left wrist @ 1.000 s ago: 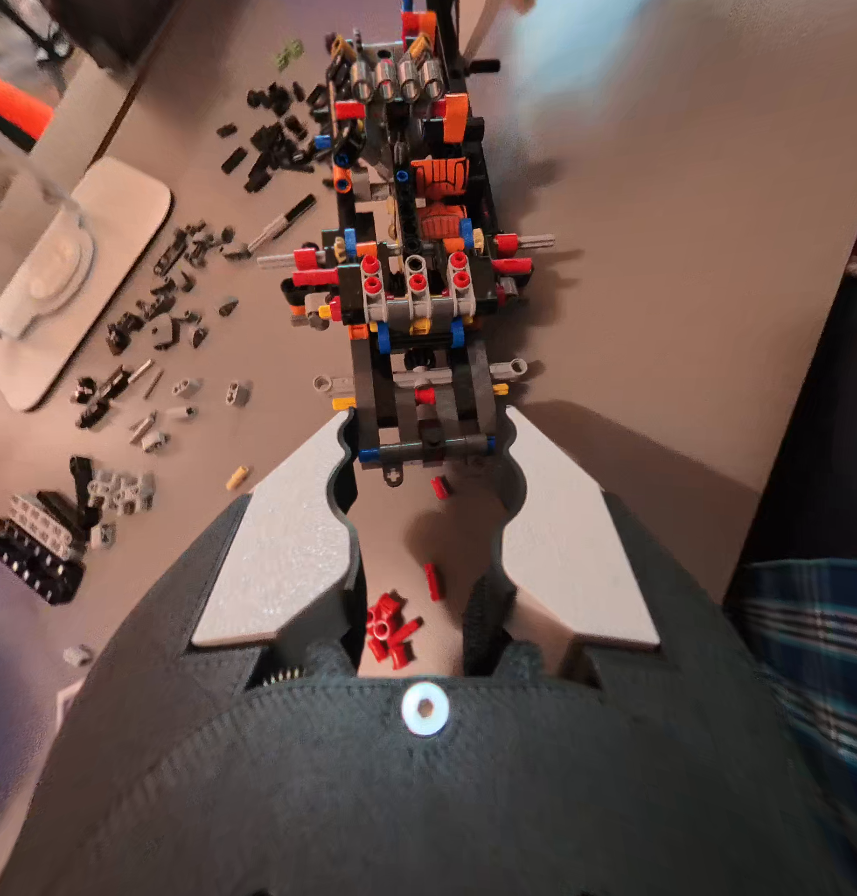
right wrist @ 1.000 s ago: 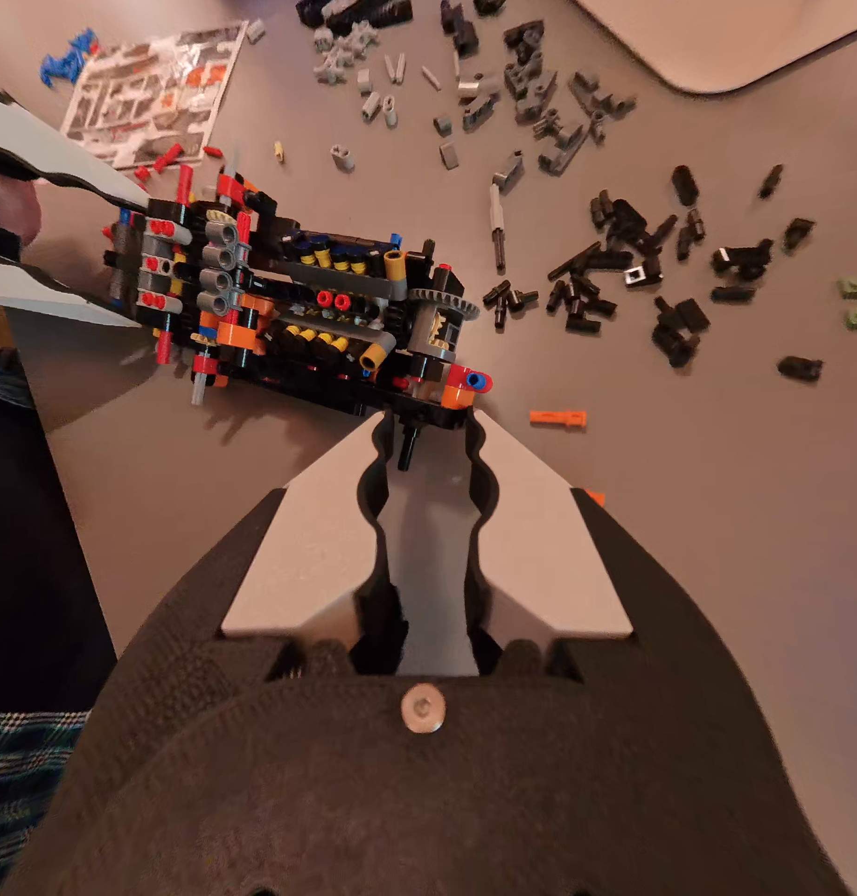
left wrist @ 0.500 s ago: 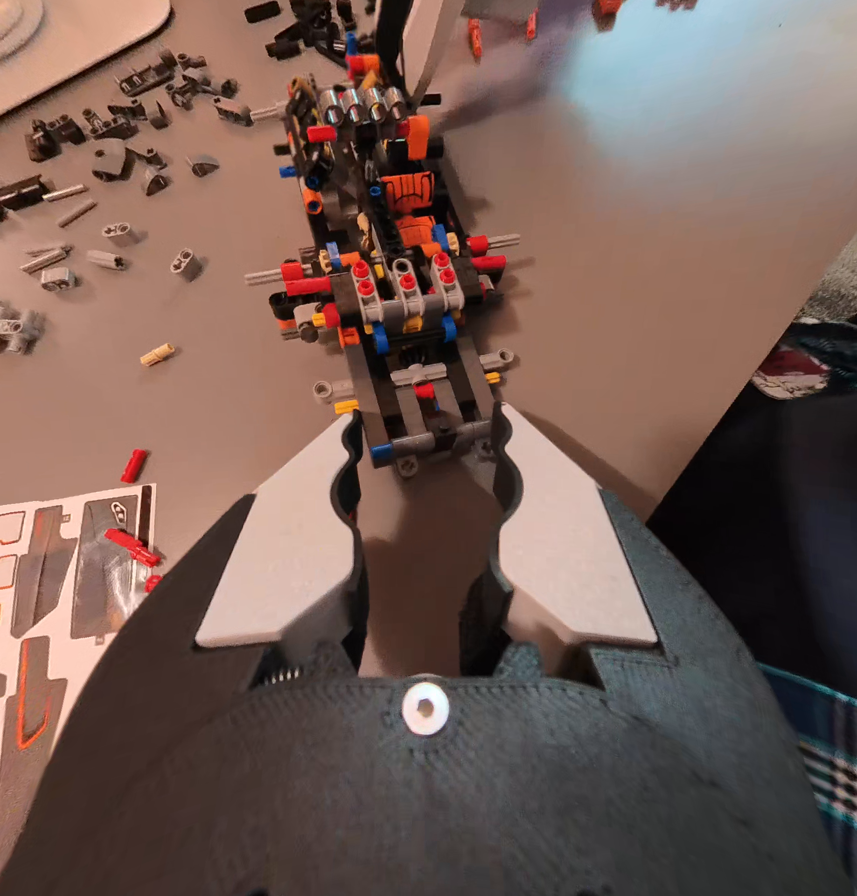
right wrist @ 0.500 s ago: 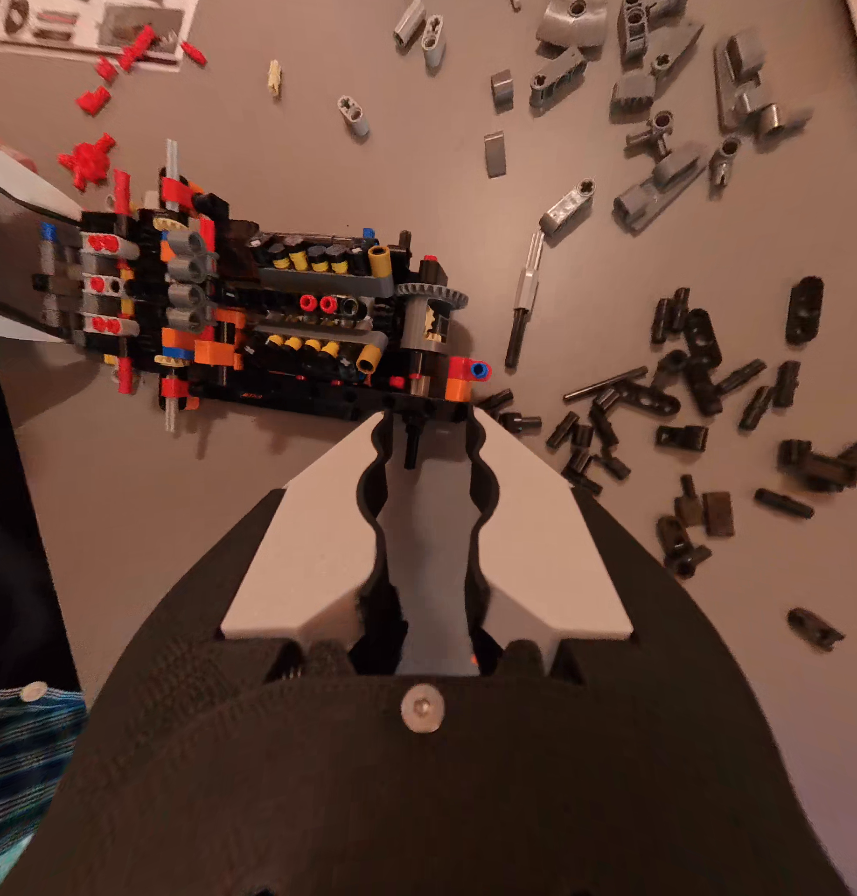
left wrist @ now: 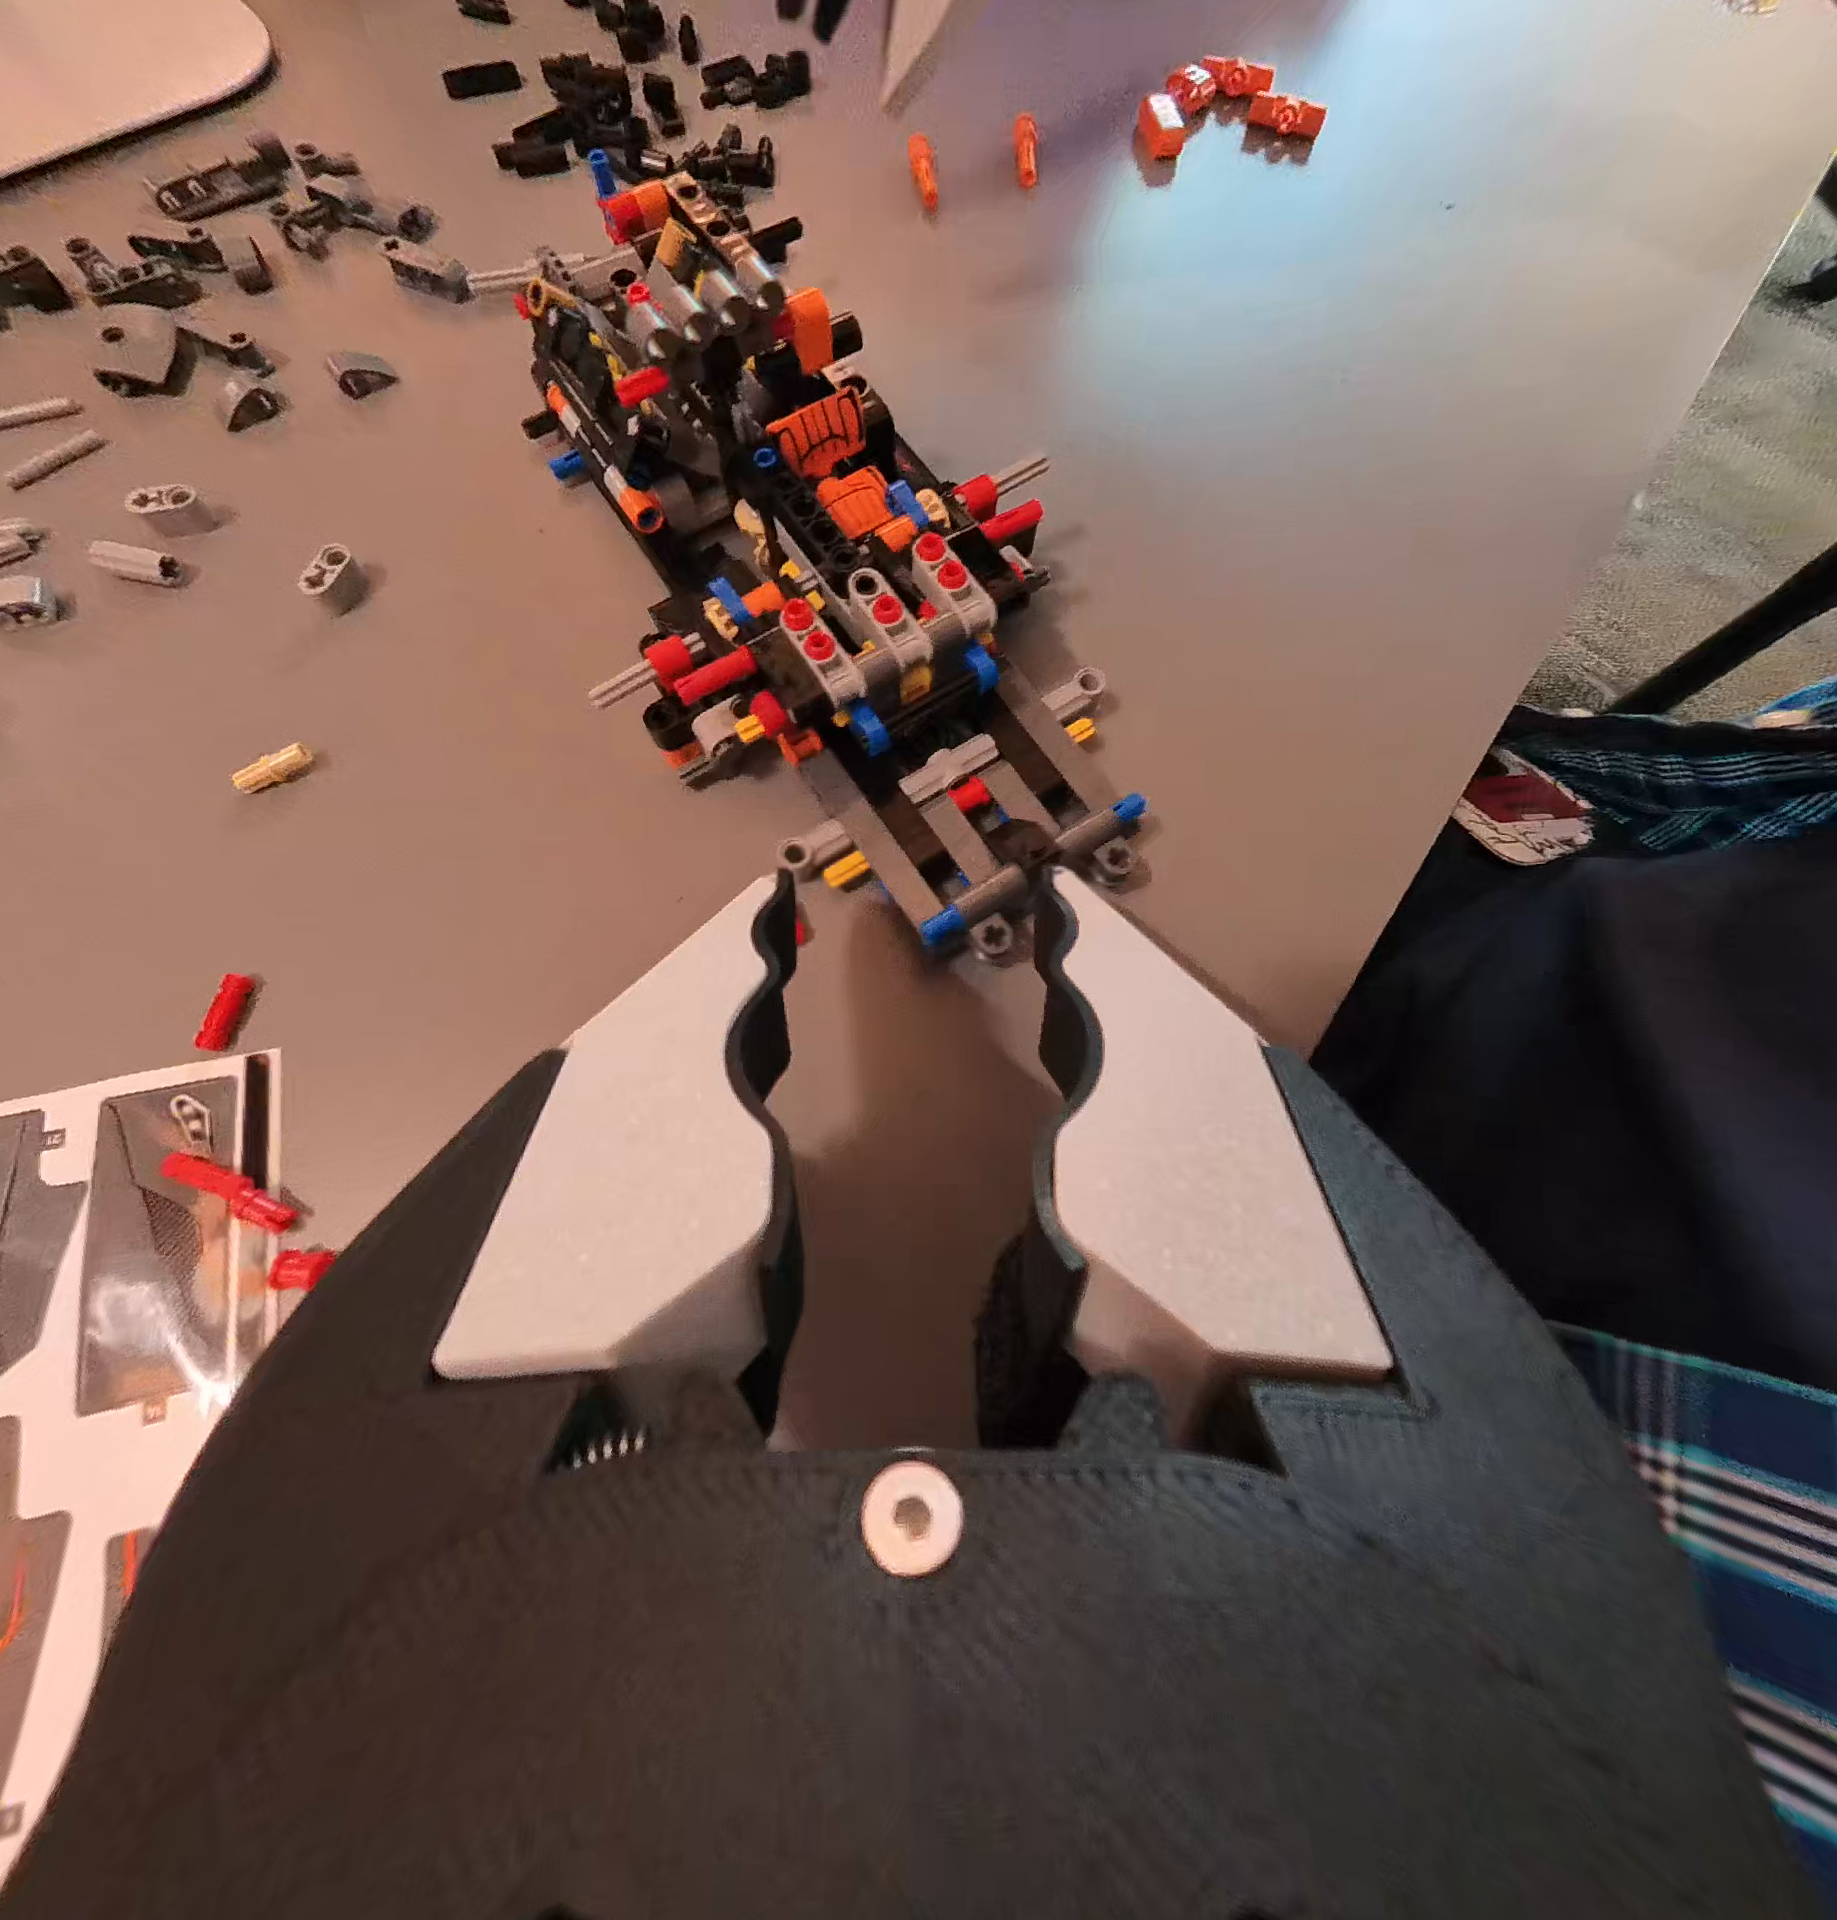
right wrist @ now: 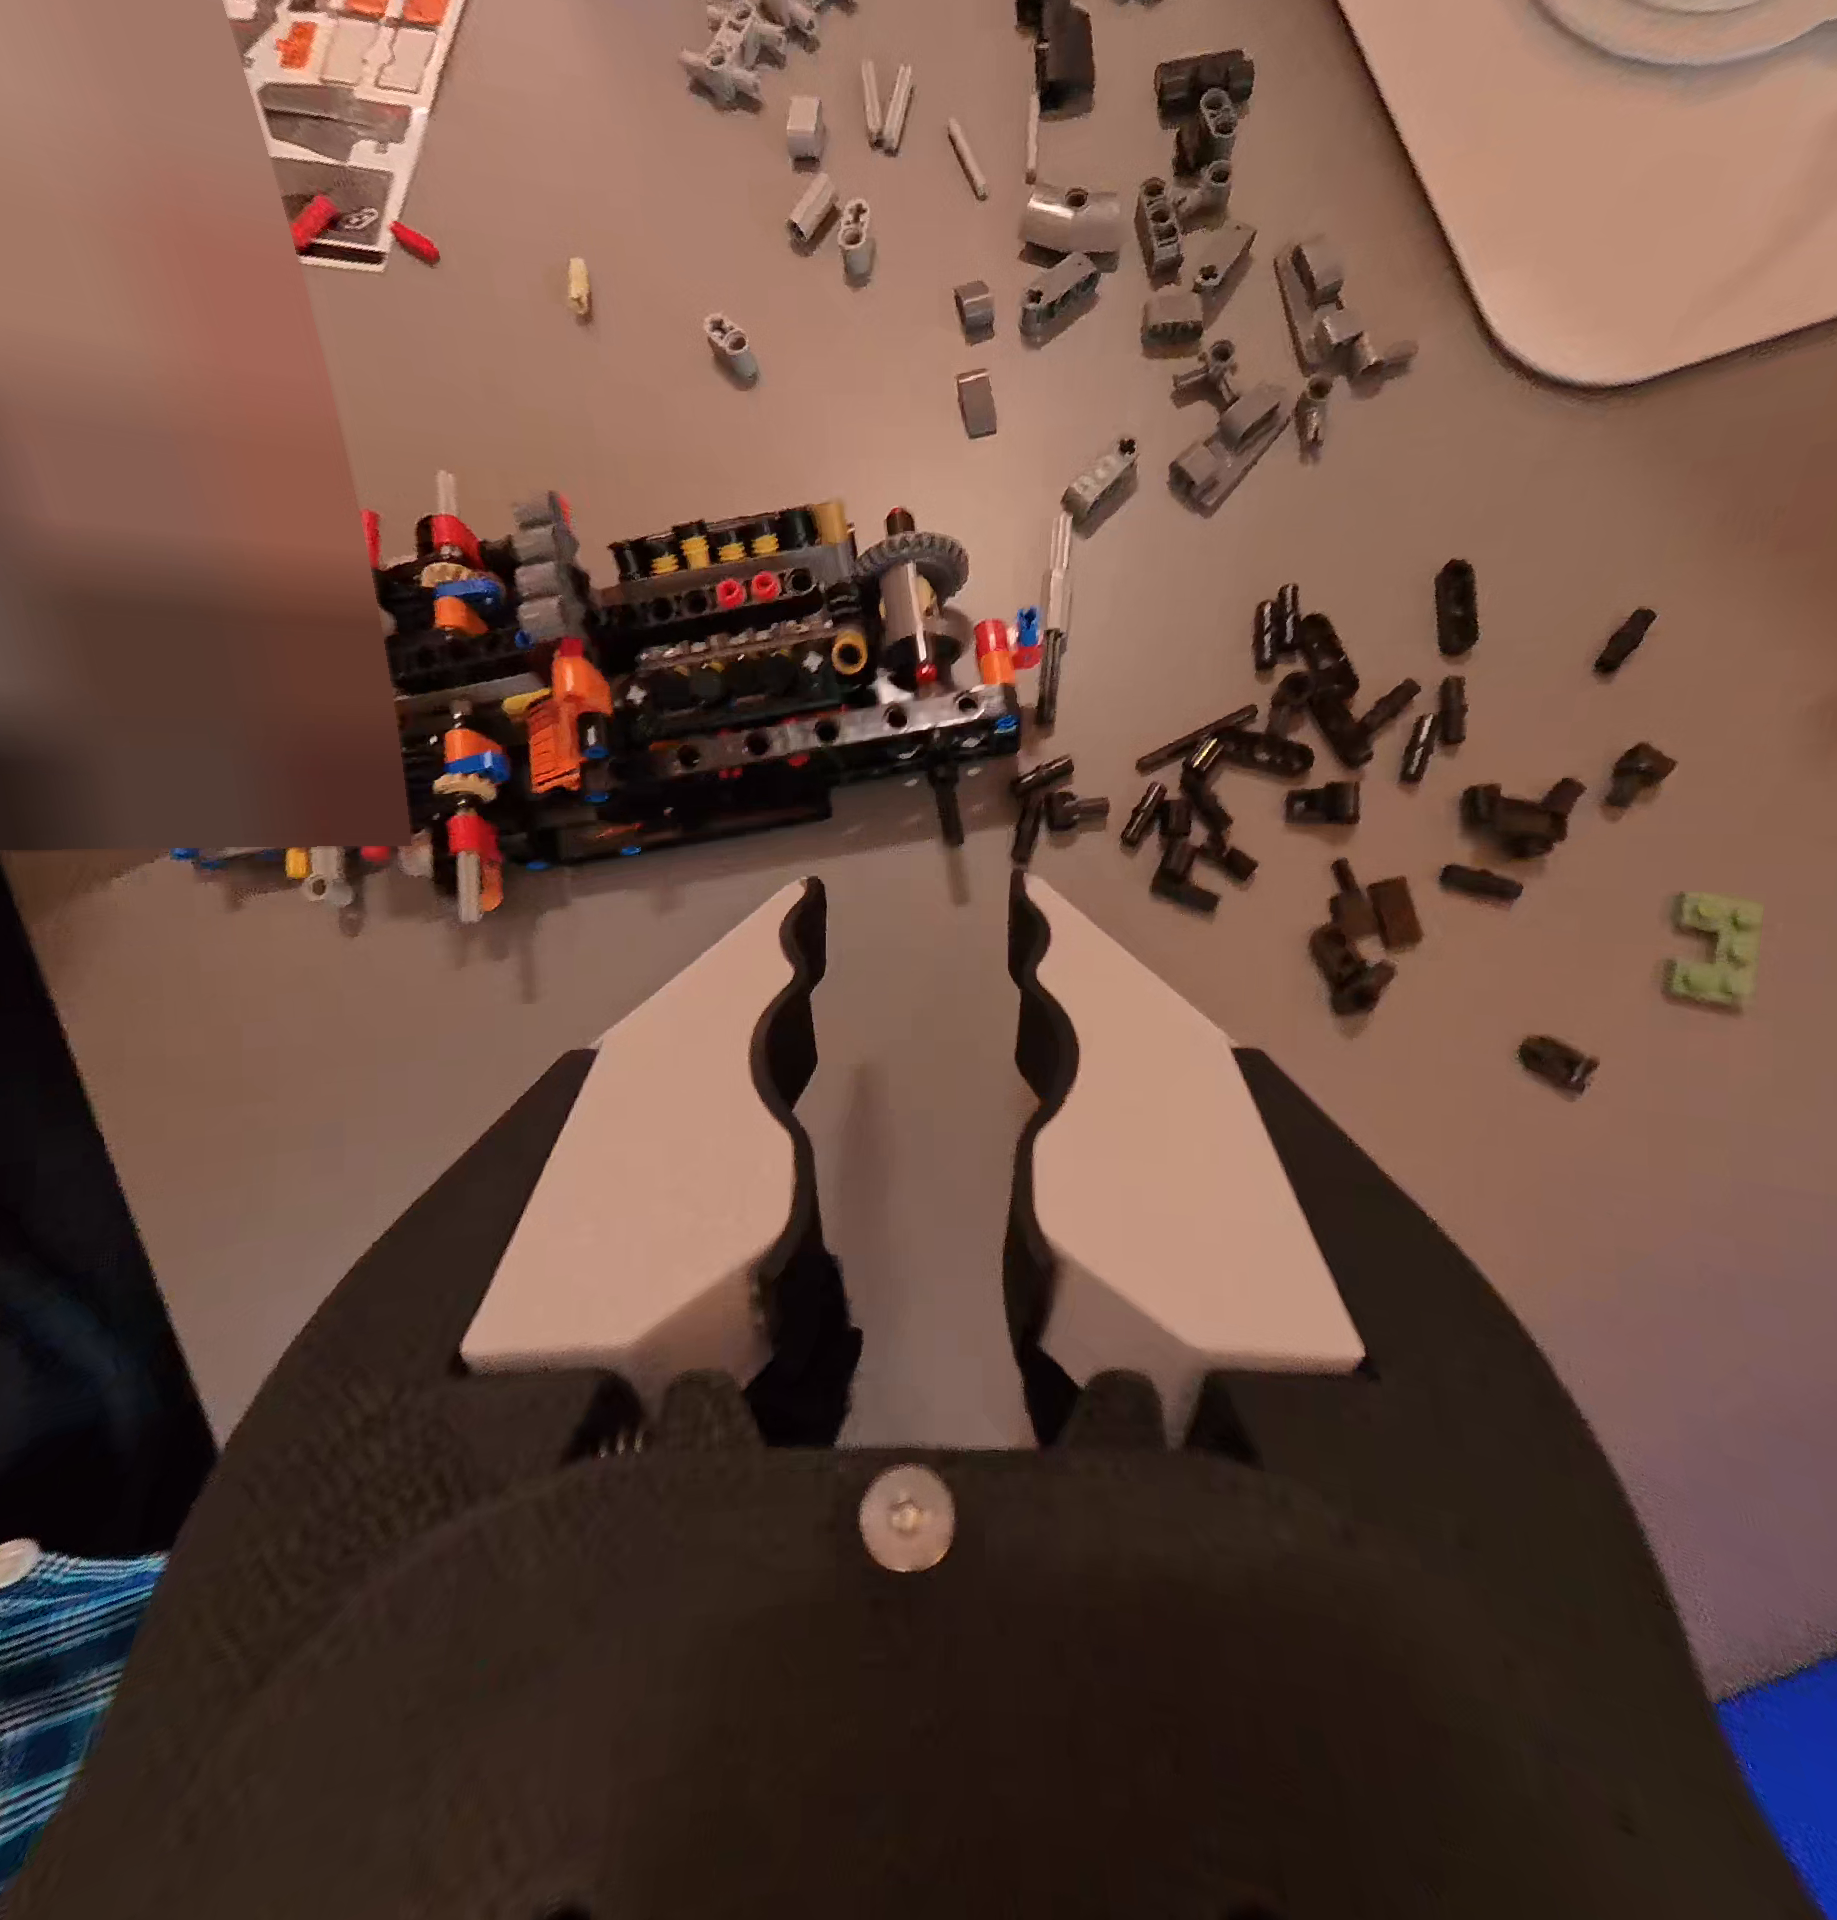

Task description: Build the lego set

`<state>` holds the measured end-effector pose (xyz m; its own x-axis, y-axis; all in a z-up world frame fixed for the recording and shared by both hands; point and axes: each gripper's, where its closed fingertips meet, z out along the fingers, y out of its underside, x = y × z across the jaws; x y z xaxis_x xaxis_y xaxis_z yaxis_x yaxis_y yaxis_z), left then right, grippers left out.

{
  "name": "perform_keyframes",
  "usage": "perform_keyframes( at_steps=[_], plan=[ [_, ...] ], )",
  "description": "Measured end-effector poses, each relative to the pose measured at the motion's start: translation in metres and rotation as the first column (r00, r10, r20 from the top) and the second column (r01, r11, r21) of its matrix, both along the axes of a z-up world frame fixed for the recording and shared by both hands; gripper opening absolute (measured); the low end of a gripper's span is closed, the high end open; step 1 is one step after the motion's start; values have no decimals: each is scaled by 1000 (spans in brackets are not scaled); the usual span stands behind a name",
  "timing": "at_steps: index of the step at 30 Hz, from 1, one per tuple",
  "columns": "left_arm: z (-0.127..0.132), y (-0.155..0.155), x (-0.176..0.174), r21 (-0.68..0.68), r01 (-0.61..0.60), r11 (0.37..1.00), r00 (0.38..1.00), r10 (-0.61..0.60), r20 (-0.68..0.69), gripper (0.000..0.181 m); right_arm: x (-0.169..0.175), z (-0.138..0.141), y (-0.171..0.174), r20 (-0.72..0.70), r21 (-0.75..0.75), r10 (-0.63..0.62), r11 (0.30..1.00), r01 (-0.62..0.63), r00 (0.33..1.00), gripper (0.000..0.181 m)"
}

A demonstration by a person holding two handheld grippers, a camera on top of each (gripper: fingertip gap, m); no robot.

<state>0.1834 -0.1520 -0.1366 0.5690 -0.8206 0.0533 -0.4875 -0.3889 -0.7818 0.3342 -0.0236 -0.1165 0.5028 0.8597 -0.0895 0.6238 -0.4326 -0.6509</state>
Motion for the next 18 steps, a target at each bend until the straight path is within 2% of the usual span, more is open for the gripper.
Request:
perform_keyframes(
  at_steps=[3,9,14,18],
  plan=[
    [3,4,-1,-23,7,1000,1000,-7,21,47,-2,-5,-17,-24,-36,-1,999,0,1000,32],
    [18,24,-6,33,37,999,999,-37,-10,49,-18,-17,-47,-60,-81,23,996,-28,998,33],
    [19,40,-7,-14,170,985,985,-170,-13,49,-32,-22,-64,-109,-120,30,992,-43,994,36],
    [12,50,2,-37,264,964,965,-263,12,52,-43,-30,-79,-124,-146,84,984,-101,989,48]
  ],
)
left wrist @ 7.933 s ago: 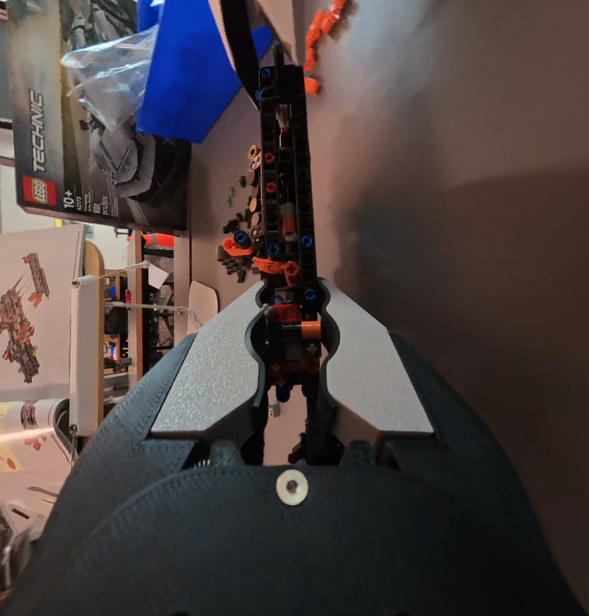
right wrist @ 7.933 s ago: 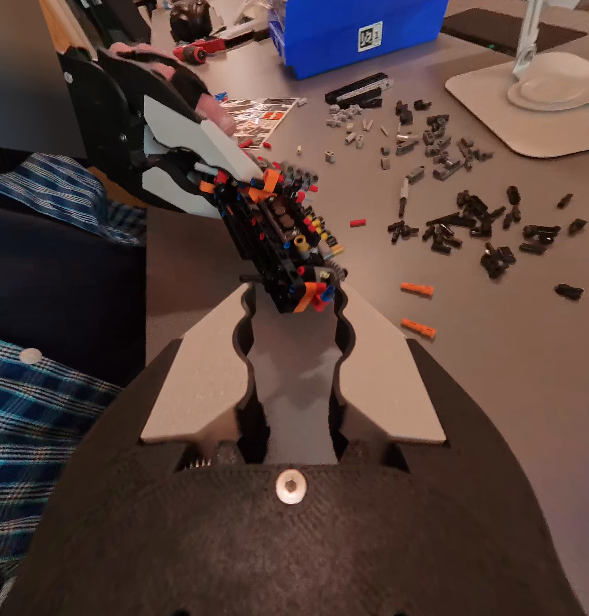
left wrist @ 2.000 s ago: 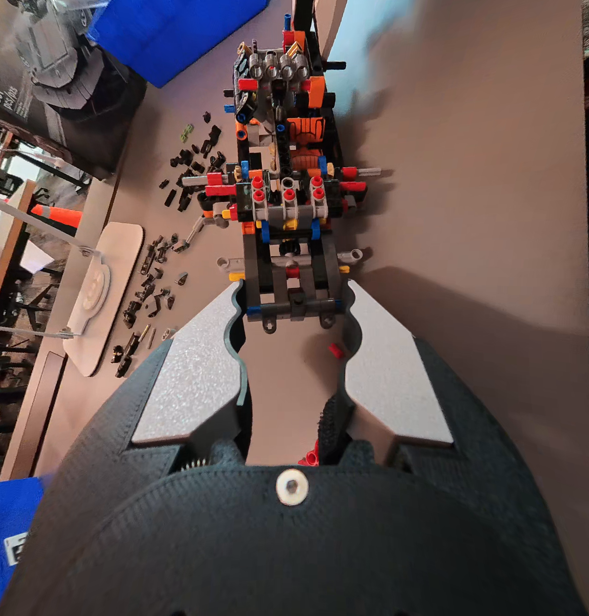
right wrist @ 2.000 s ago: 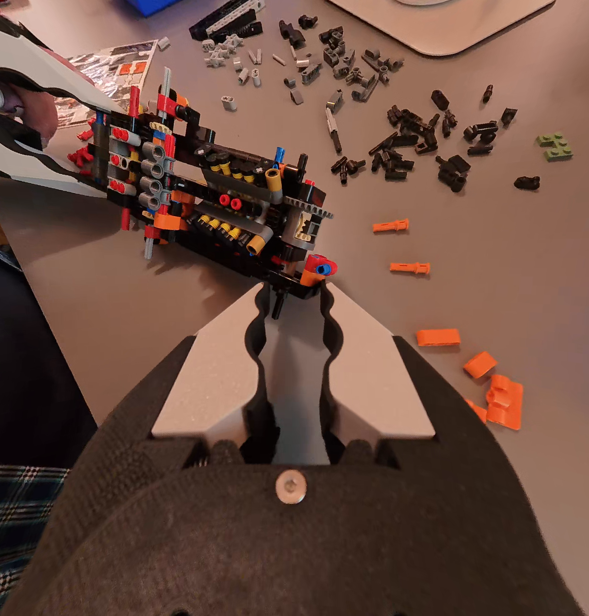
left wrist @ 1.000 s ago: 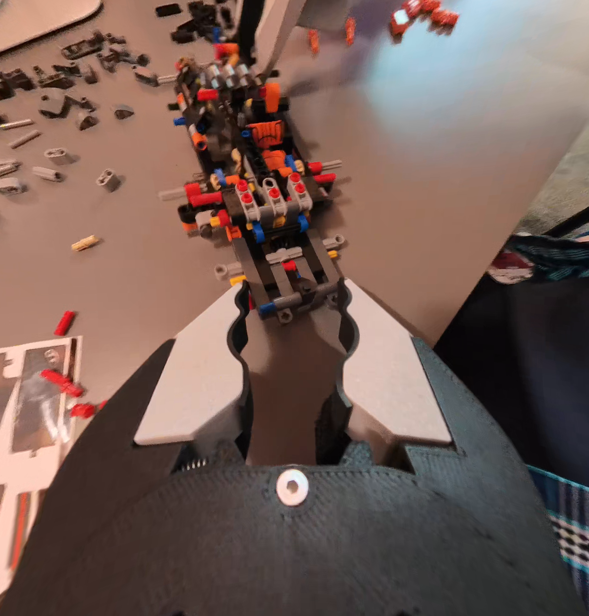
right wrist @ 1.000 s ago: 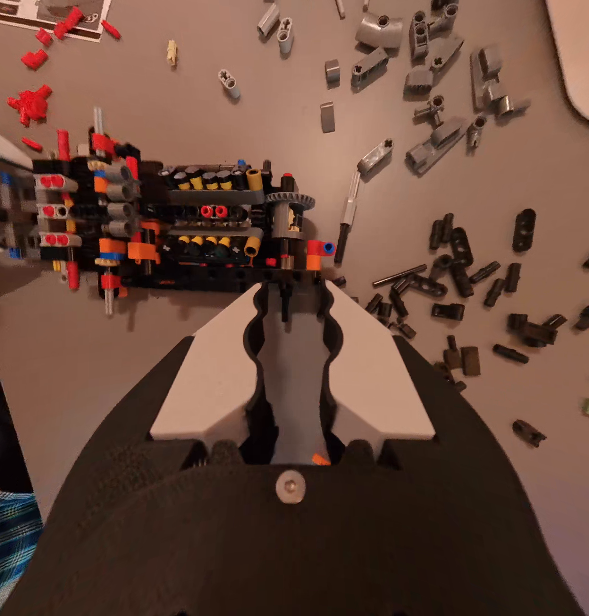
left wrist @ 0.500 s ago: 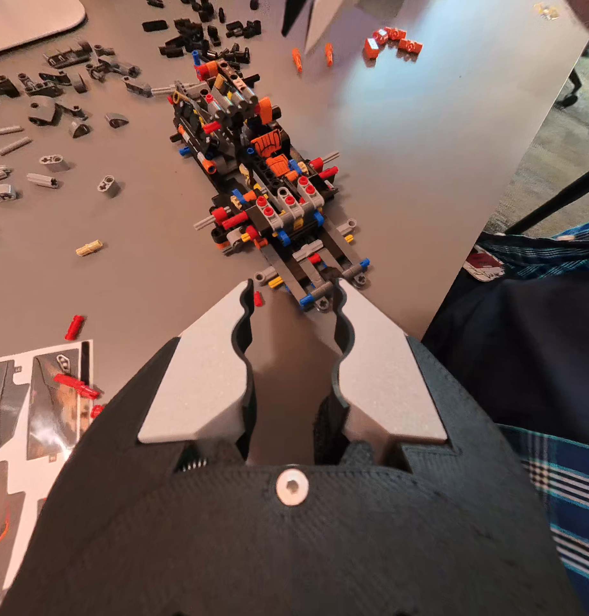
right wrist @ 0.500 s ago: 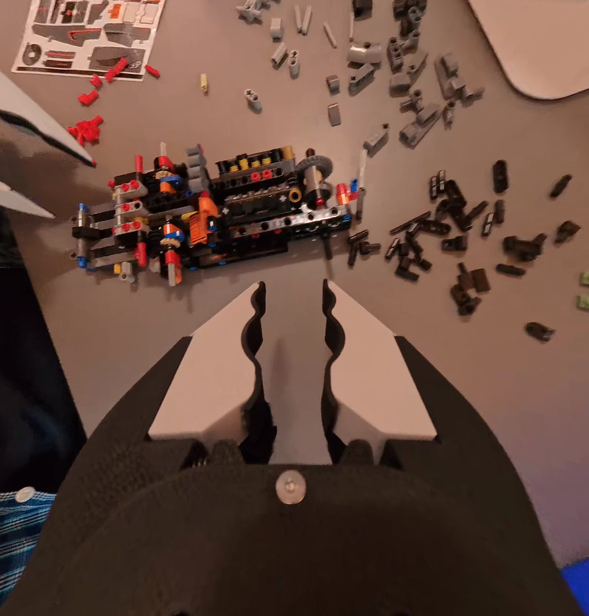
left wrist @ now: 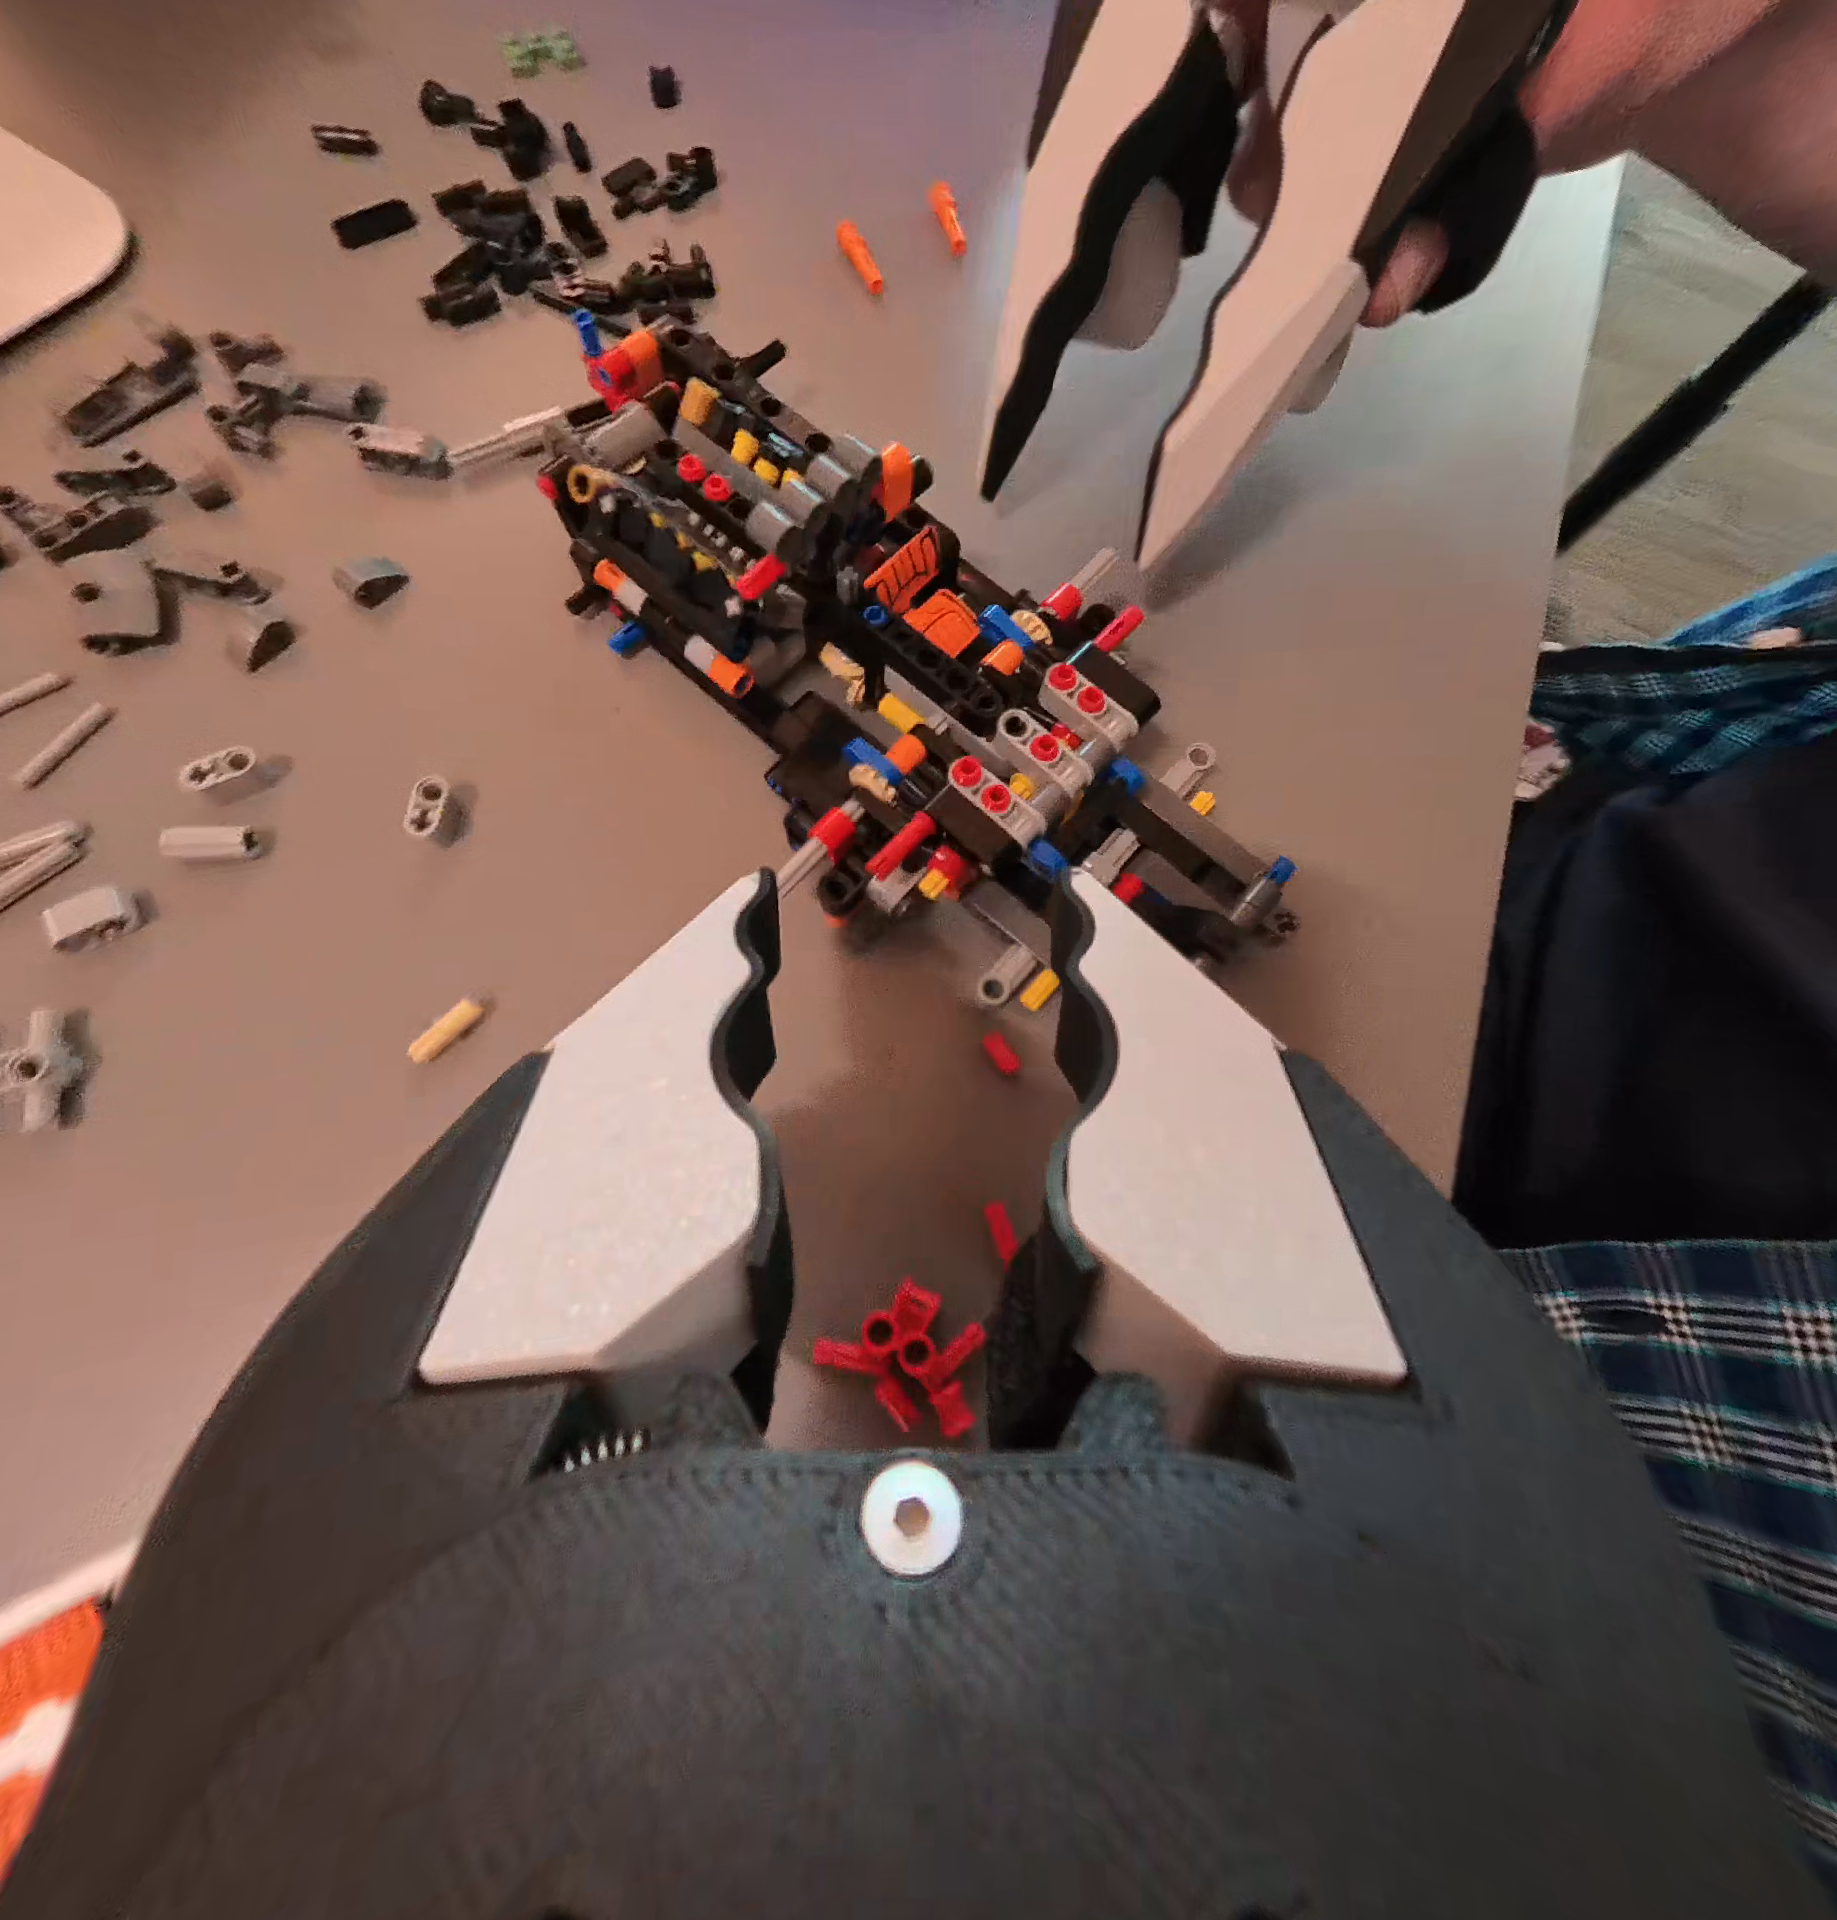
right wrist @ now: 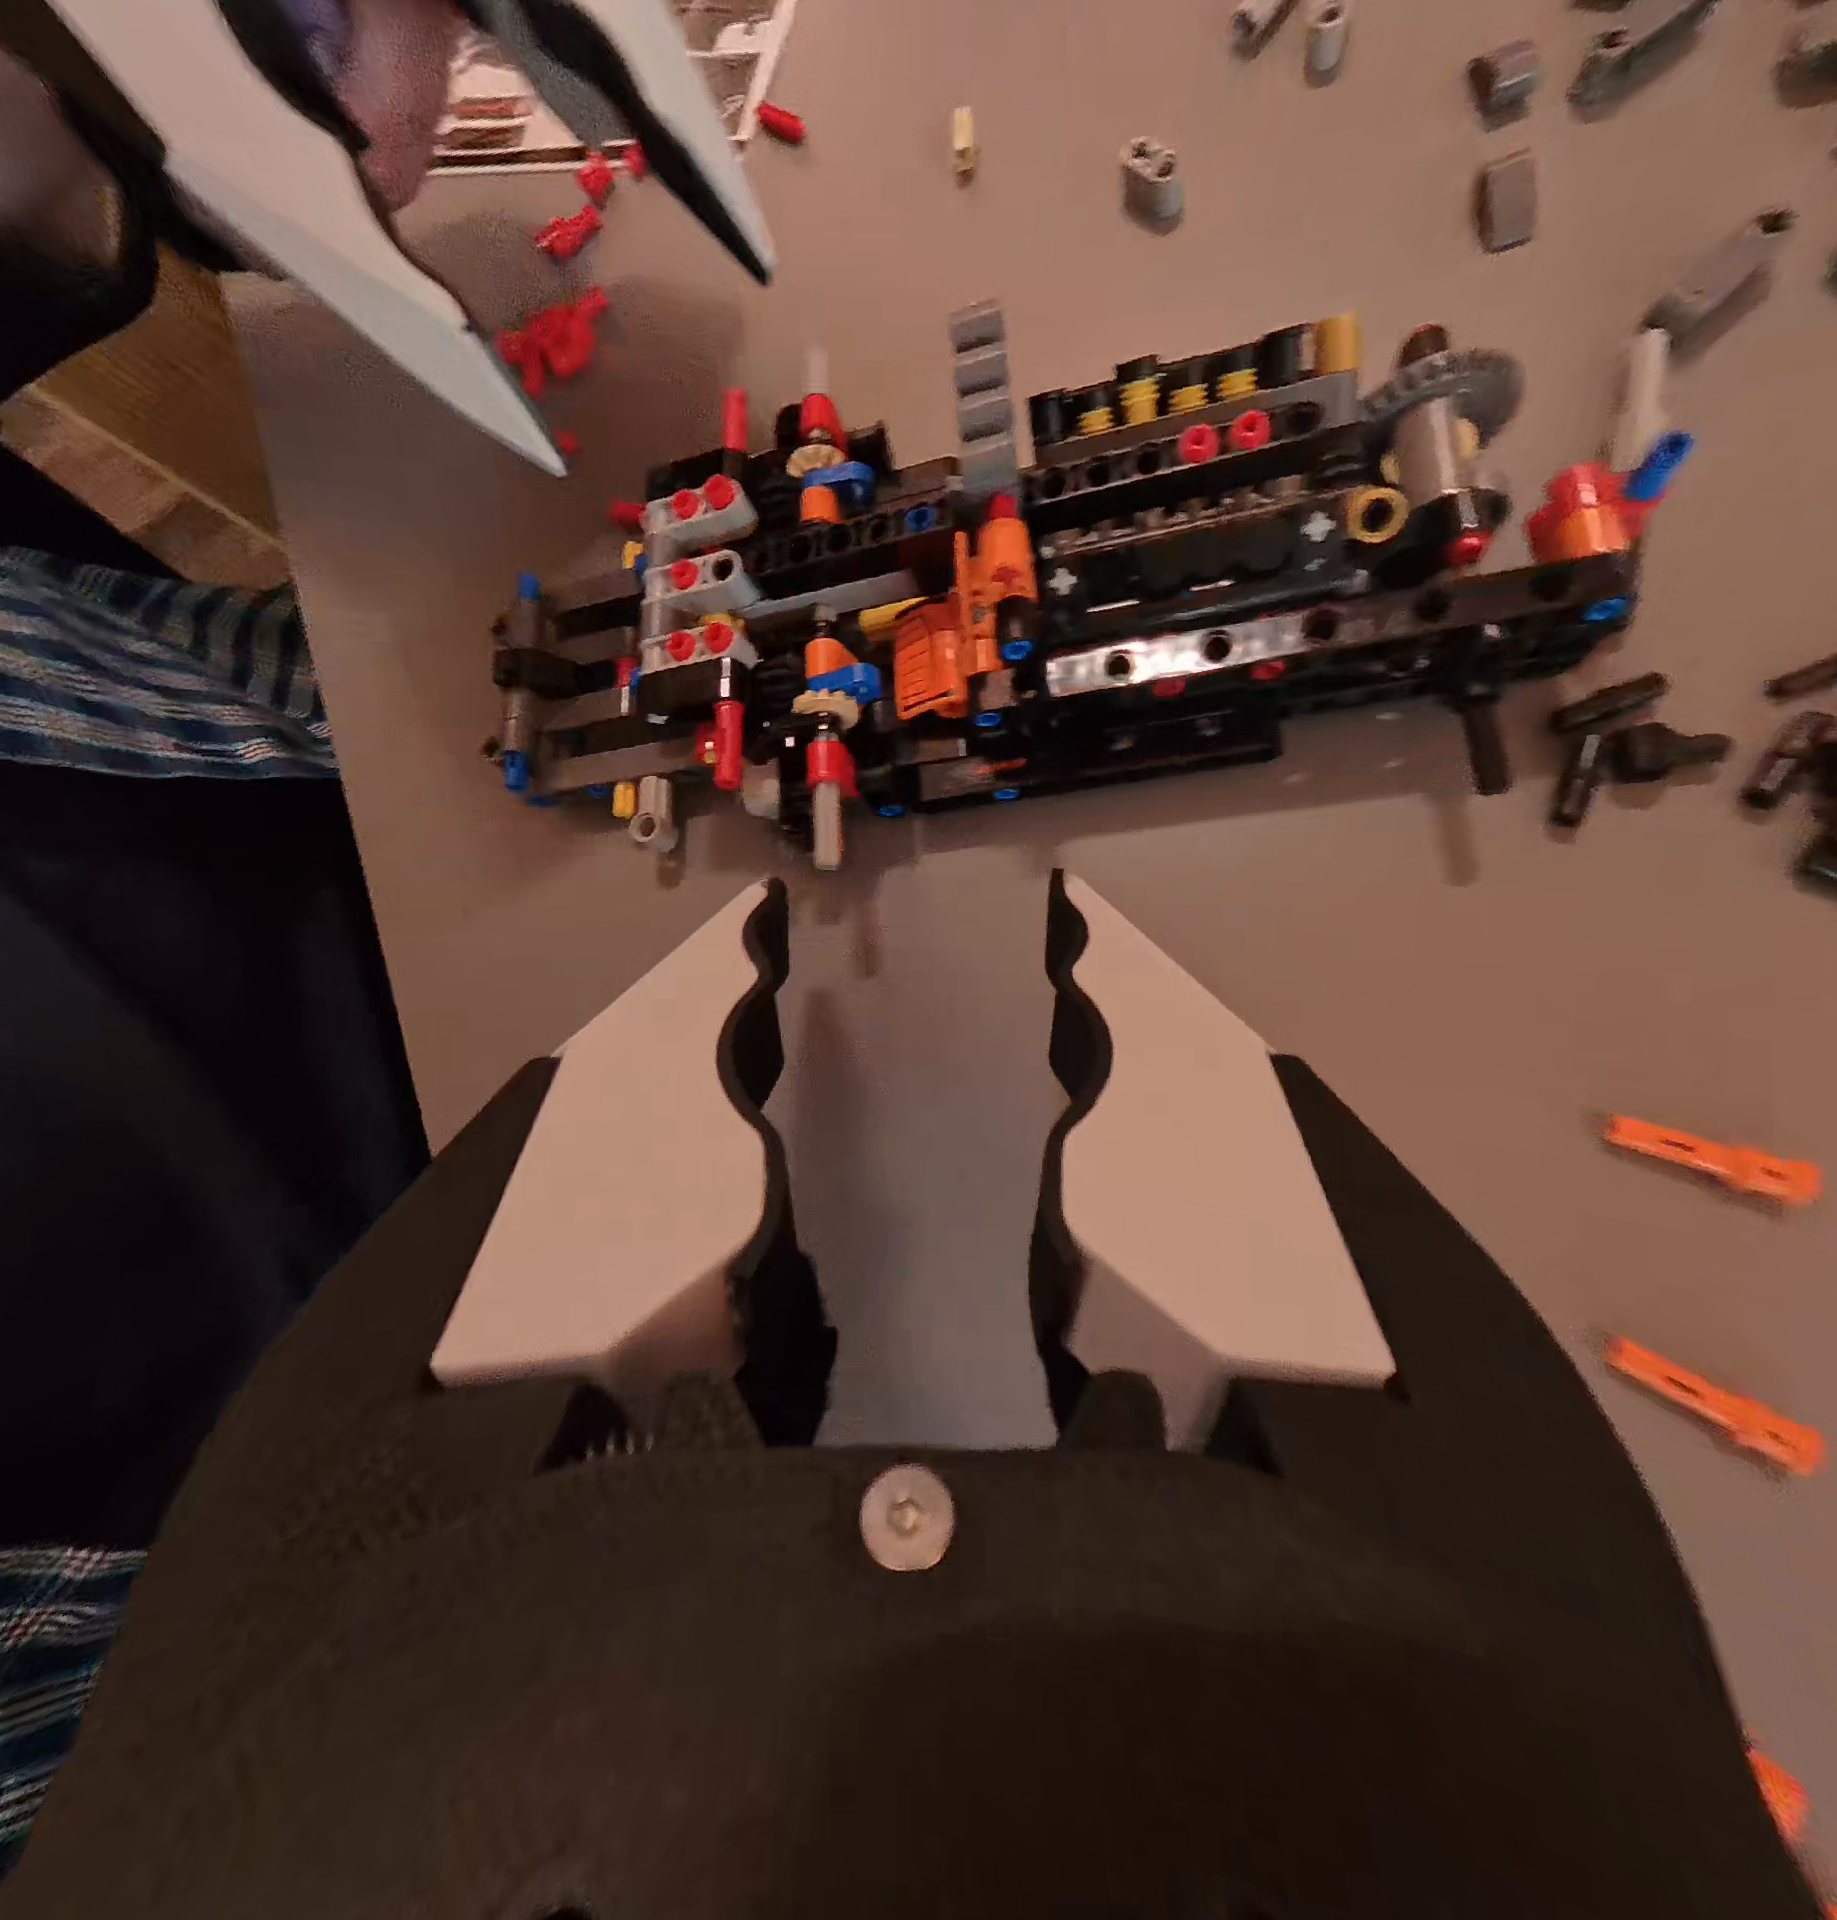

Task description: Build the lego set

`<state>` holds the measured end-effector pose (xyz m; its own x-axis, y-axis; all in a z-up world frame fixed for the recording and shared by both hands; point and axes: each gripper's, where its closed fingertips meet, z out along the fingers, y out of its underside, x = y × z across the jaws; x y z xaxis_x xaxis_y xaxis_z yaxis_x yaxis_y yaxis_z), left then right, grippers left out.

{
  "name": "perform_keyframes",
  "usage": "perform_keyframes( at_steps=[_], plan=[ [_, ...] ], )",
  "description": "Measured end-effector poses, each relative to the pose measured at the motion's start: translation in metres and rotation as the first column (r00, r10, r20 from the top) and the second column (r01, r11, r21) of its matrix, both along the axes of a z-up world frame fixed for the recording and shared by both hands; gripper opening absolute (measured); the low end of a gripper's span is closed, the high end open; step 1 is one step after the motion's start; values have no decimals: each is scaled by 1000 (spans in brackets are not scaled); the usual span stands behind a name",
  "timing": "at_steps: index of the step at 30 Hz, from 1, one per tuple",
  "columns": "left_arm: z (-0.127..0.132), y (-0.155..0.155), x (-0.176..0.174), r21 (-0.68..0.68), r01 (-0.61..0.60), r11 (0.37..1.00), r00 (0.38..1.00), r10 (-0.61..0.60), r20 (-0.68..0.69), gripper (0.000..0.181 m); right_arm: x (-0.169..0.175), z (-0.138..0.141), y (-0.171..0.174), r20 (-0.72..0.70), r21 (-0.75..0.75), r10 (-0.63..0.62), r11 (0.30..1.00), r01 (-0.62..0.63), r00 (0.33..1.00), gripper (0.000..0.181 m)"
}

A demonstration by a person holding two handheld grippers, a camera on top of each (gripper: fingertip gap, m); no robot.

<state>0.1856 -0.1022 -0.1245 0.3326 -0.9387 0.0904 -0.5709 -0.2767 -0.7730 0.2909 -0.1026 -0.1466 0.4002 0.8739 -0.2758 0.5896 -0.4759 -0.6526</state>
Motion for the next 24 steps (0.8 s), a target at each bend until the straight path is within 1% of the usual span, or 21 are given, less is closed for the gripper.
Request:
perform_keyframes(
  at_steps=[2,5,6,9,10,11,14,15,16,17,22,23,24],
  plan=[
    [-1,2,5,-2,51,999,999,-51,9,56,-6,2,-5,-25,-6,18,1000,-18,1000,51],
    [-2,6,6,10,144,989,989,-144,-18,59,-15,3,-10,-40,7,19,1000,-19,999,44],
    [-4,6,7,1,175,985,984,-175,-28,60,-18,1,-11,-31,16,17,1000,-16,999,41],
    [-13,6,11,-9,244,970,968,-244,-57,60,-24,2,-10,-36,57,-12,998,14,999,24],
    [-16,3,13,-28,265,964,962,-267,-60,59,-26,2,-10,-43,65,-15,998,18,999,16],
    [-19,0,16,-39,281,959,957,-283,-62,56,-27,3,-11,-59,70,-17,997,21,998,12],
    [-20,-4,22,-49,301,952,952,-303,-40,54,-23,4,-10,-68,73,-34,997,39,997,10],
    [-19,-6,24,-59,302,952,952,-304,-28,53,-20,5,-9,-64,80,-43,996,48,997,3],
    [-18,-10,27,-61,310,949,950,-311,-15,50,-17,6,-10,-64,79,-42,996,47,997,3],
    [-17,-13,31,-57,312,948,950,-313,-6,43,-14,6,-11,-63,70,-40,997,44,997,3],
    [-15,-23,43,-56,326,944,945,-326,9,42,0,2,-17,-53,34,-43,998,45,998,5],
    [-14,-25,44,-63,333,941,943,-333,18,42,1,3,-17,-60,31,-43,998,45,997,10],
    [-13,-25,44,-65,336,940,942,-334,29,41,3,6,-18,-70,28,-47,998,49,996,12]
  ],
)
